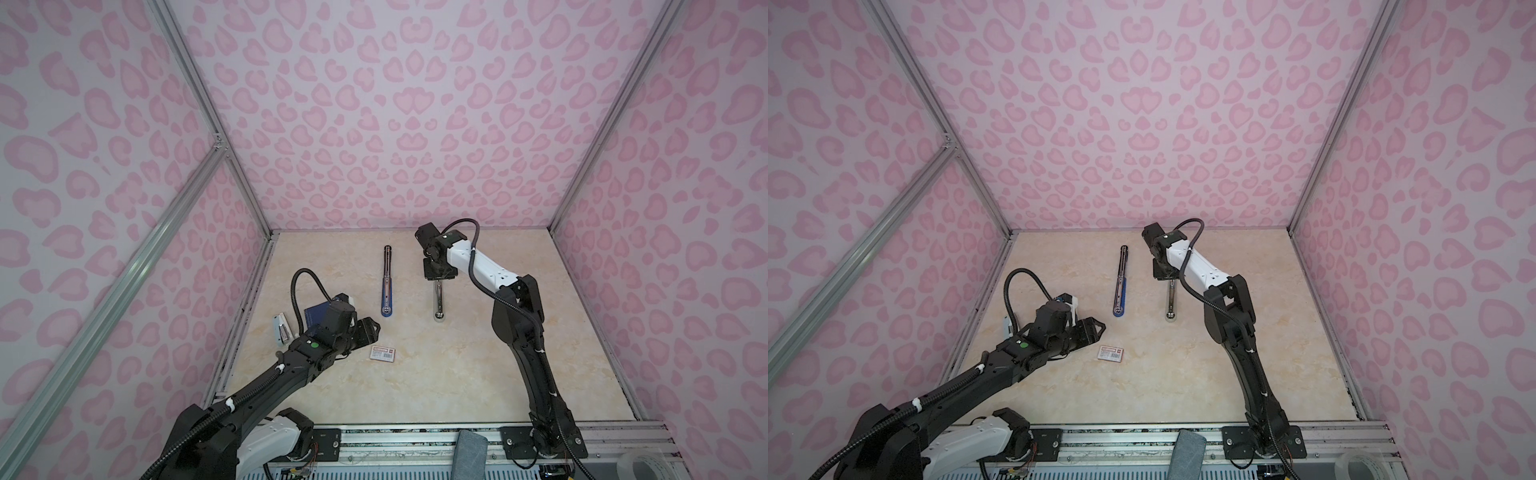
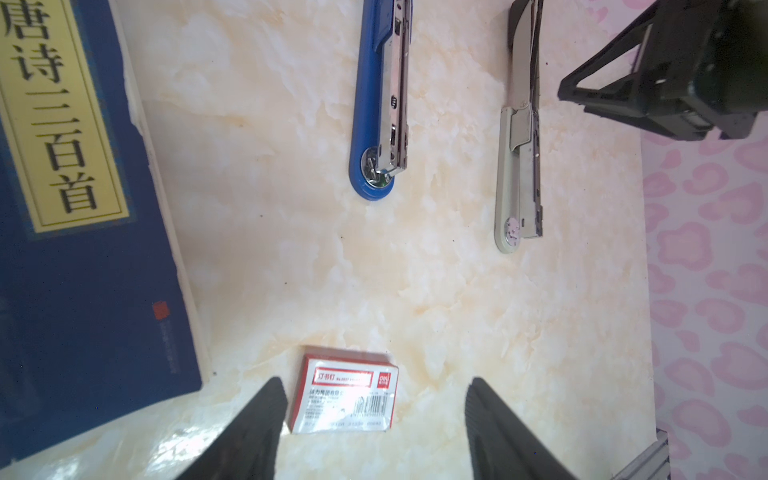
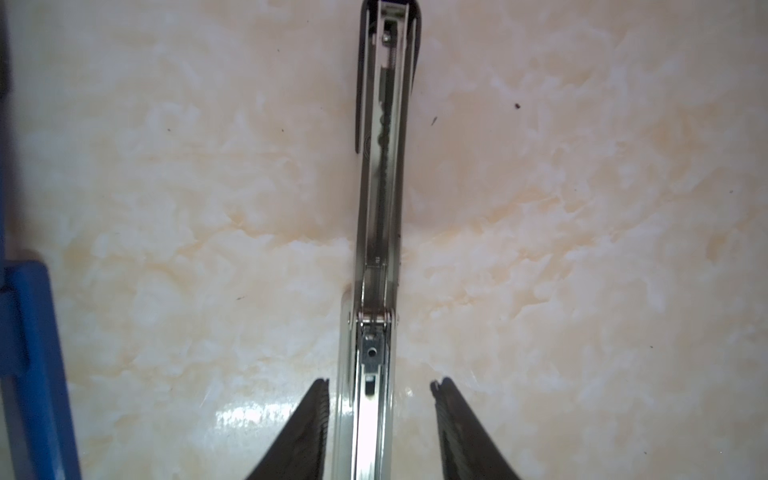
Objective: Load the staples into the stapler
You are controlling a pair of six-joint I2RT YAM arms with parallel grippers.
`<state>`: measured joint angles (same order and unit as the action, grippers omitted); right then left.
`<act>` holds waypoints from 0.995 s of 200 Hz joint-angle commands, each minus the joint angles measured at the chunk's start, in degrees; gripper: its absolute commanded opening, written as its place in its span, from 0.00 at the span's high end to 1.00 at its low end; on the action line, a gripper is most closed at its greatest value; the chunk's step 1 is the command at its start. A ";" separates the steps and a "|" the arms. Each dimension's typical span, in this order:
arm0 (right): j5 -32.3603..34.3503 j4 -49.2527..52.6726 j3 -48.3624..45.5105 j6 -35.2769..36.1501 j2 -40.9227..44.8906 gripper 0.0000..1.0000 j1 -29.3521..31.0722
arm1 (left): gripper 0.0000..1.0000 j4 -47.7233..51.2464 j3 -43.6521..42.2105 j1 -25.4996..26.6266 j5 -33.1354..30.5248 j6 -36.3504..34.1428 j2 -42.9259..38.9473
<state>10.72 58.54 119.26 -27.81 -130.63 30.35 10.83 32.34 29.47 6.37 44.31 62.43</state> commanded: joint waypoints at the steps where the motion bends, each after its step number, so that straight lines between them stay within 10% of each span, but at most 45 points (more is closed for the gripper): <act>1: -0.40 -5.76 -8.89 1.36 7.44 0.56 0.90 | 0.29 3.68 0.86 0.03 1.64 -1.96 -0.26; 48: -16.28 -31.36 -46.24 4.40 35.00 0.56 2.69 | 0.27 10.68 2.38 0.32 4.34 -5.53 0.45; 104: -19.63 -47.89 -73.91 0.29 55.42 0.57 10.30 | 0.32 11.29 2.38 1.93 3.12 -6.08 5.01; 199: -19.59 -61.64 -85.08 -7.94 52.31 0.66 18.70 | 0.40 2.05 2.25 3.84 3.75 -6.96 14.90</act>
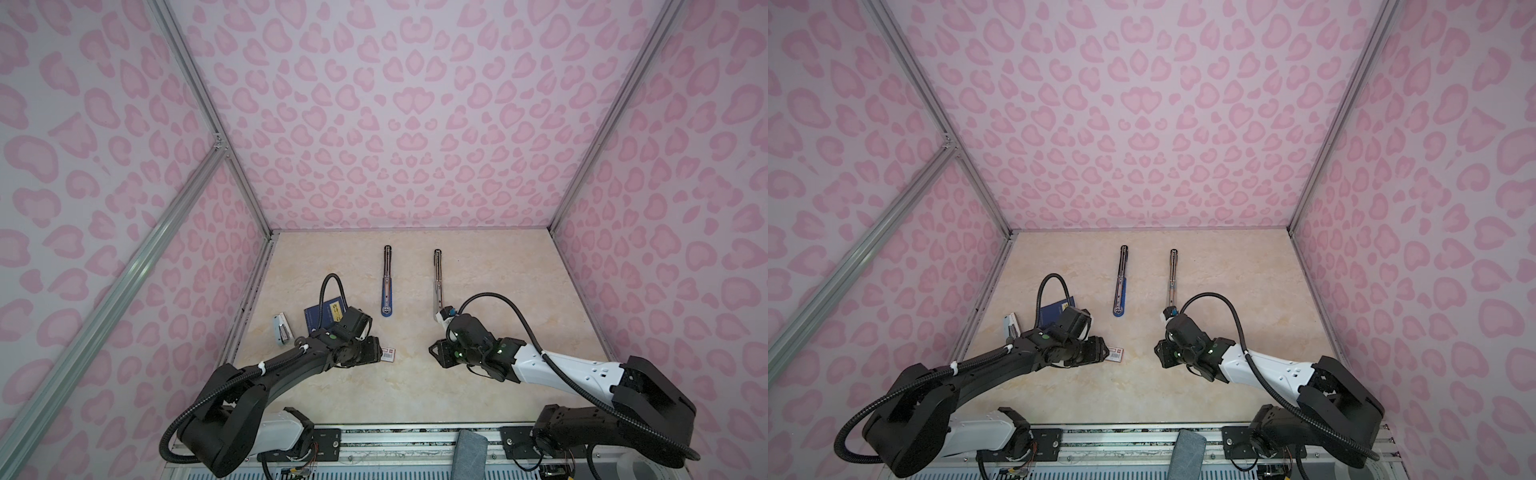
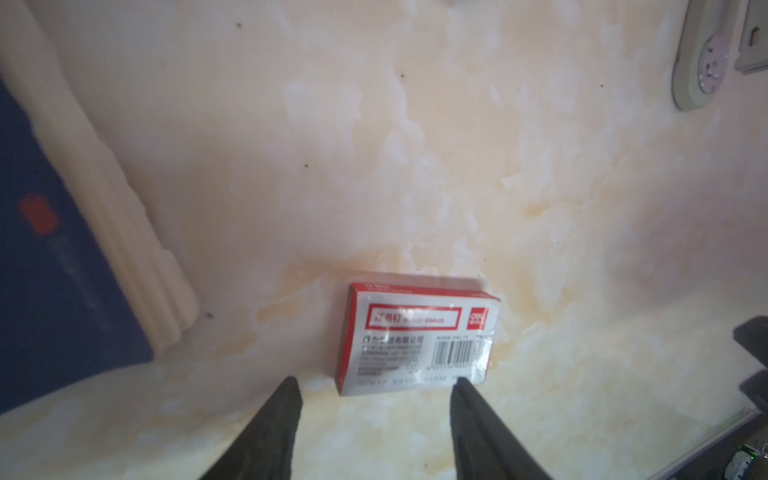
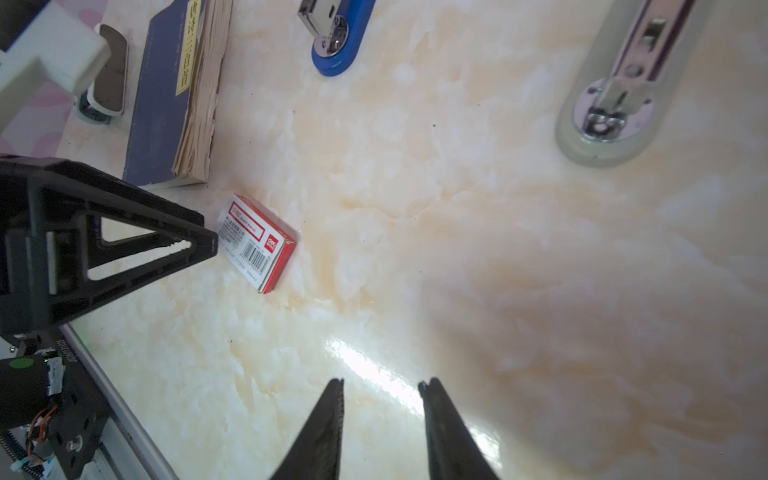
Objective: Load the staples into the stapler
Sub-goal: 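Release the grey-white stapler and move both grippers toward the red-and-white staple box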
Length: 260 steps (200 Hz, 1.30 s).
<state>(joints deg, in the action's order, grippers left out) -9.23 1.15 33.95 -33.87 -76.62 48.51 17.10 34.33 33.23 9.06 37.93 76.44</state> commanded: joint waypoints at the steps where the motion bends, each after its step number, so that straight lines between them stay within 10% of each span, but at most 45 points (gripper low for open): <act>1: 0.36 -4.32 0.27 -1.89 -1.74 0.66 0.62 | 0.41 -4.29 0.19 0.08 1.19 -0.54 0.98; 183: 0.96 -3.55 5.31 -3.94 -13.97 0.66 3.43 | 0.88 -11.99 0.87 5.00 7.35 -0.84 7.44; 260: 1.83 -2.56 3.27 -4.98 -10.82 0.66 2.00 | 0.66 -12.95 1.88 5.00 7.99 -1.16 7.71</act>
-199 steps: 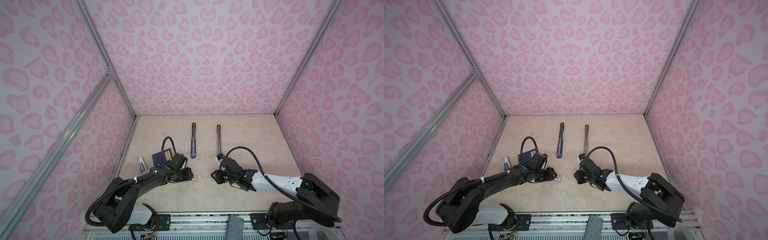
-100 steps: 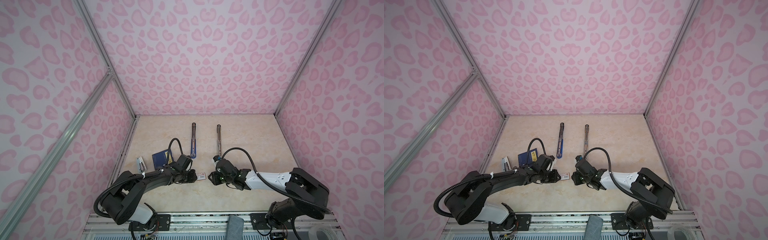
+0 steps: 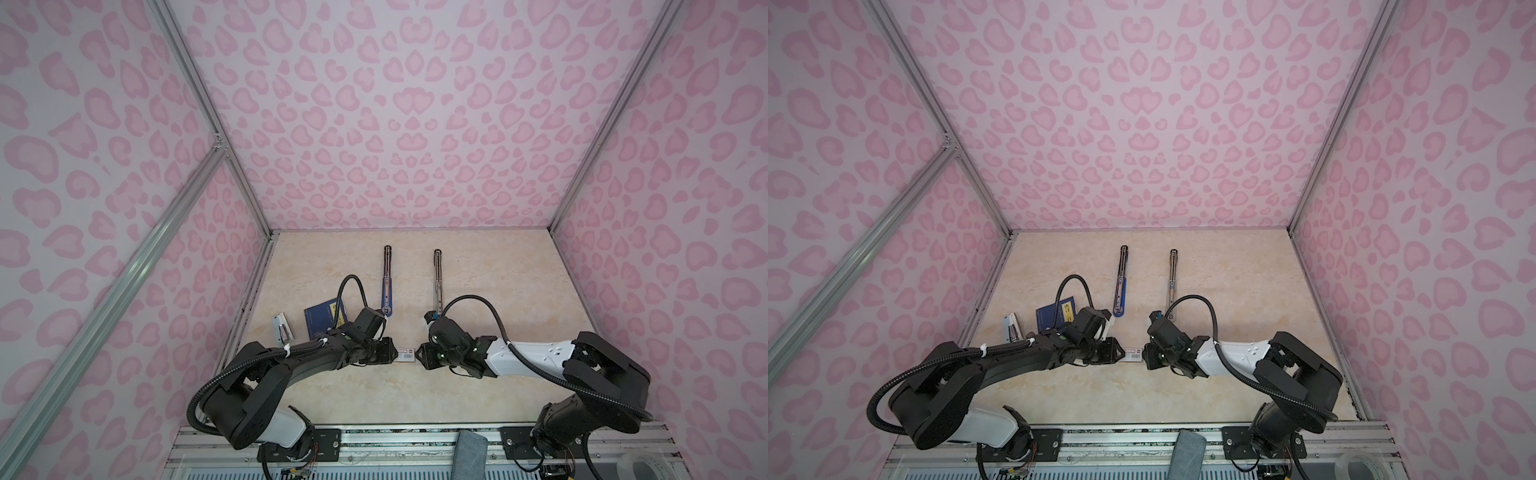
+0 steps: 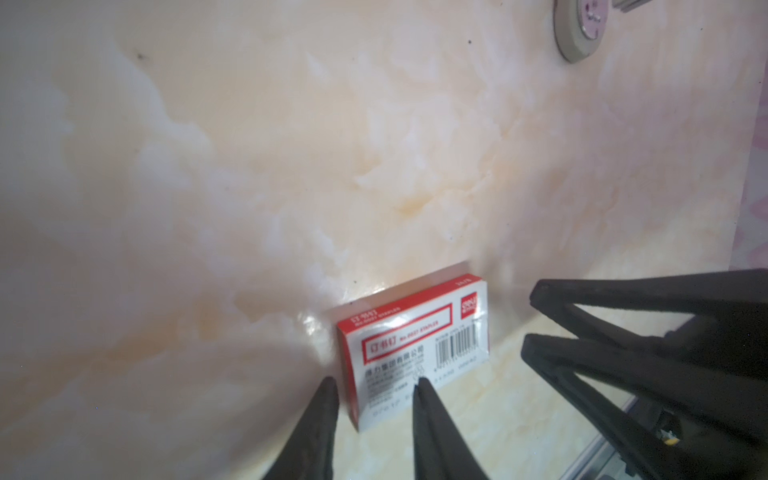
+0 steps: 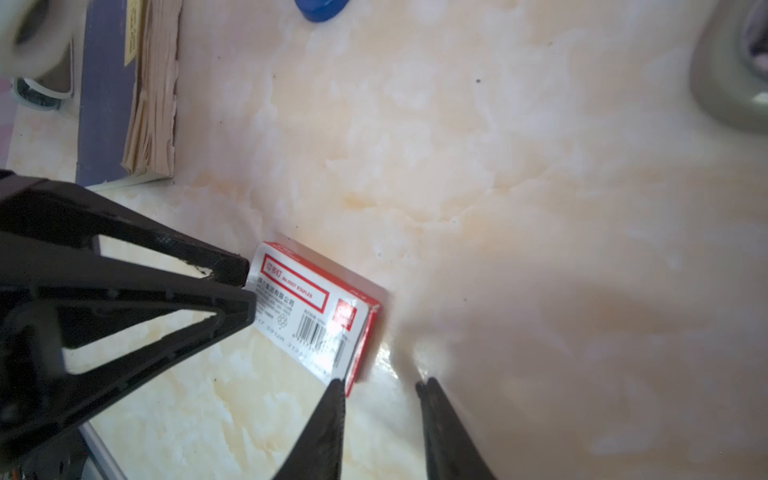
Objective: Load the staples into the stapler
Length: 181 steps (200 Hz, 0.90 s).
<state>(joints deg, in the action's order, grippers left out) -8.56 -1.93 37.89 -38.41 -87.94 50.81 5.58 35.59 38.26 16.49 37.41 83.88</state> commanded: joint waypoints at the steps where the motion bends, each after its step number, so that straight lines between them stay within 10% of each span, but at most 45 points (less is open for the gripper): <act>1: 1.16 0.53 -0.65 -0.43 0.49 0.66 -0.28 | 0.66 -1.40 0.62 -0.03 0.56 -0.65 0.30; 181: 0.47 -2.37 -2.29 -2.11 0.02 0.64 -0.70 | 0.81 -4.57 0.35 0.25 2.19 0.11 3.28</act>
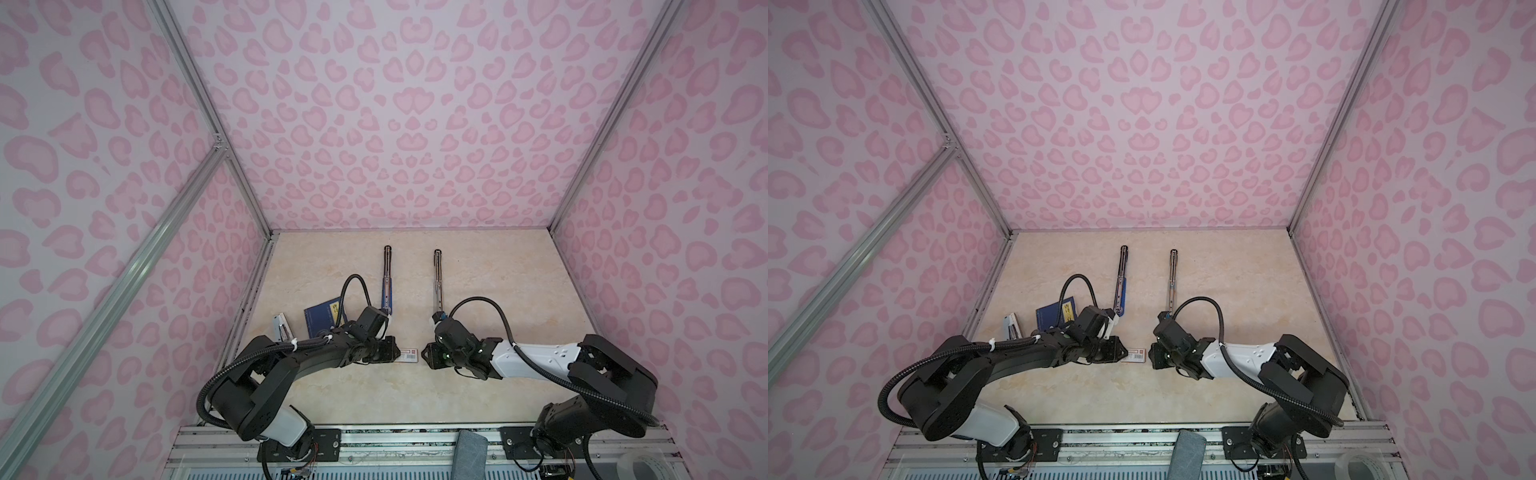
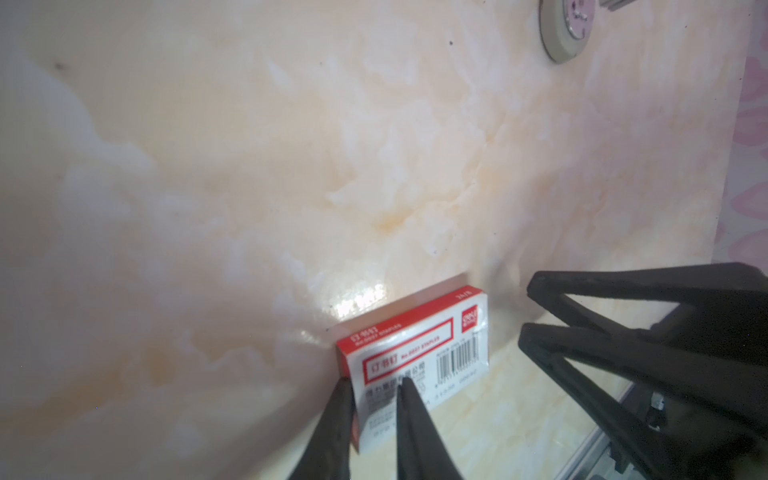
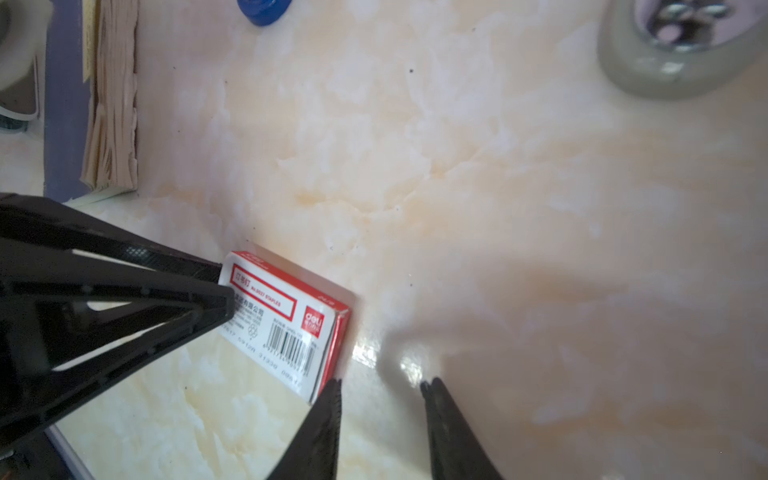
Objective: Load the staples into the stapler
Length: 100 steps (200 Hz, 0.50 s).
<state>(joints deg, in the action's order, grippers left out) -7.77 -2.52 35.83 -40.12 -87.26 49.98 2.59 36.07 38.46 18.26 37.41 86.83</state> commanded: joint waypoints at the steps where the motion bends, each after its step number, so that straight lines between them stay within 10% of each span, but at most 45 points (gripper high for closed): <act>1: -0.32 -1.78 -0.24 -0.40 -0.64 0.64 0.13 | 0.82 -1.60 -0.13 0.04 0.44 0.12 0.39; 100: -0.34 -1.01 0.35 -0.49 -2.27 0.71 0.69 | 0.97 -1.75 -0.41 0.20 0.20 0.47 0.19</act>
<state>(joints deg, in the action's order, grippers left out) -8.60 -4.38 35.88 -40.80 -89.08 50.50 1.63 35.99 38.63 18.63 37.56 87.29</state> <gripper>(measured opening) 0.300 0.054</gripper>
